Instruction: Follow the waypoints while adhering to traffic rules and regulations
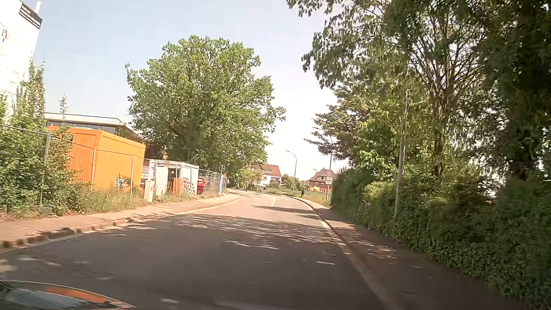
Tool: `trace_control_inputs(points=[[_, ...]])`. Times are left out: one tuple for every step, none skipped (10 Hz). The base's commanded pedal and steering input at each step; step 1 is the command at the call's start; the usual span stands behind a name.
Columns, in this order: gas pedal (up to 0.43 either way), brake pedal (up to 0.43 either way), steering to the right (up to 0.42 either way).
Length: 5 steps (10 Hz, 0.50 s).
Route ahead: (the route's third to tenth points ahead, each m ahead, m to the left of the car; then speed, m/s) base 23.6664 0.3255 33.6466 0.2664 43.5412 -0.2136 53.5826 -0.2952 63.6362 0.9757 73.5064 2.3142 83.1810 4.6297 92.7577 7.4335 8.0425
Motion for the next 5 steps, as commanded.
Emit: trace_control_inputs(points=[[0.138, 0.000, -0.001], [0.138, 0.000, 0.000], [0.138, 0.000, 0.000], [0.150, 0.000, -0.001], [0.150, 0.000, 0.000]])
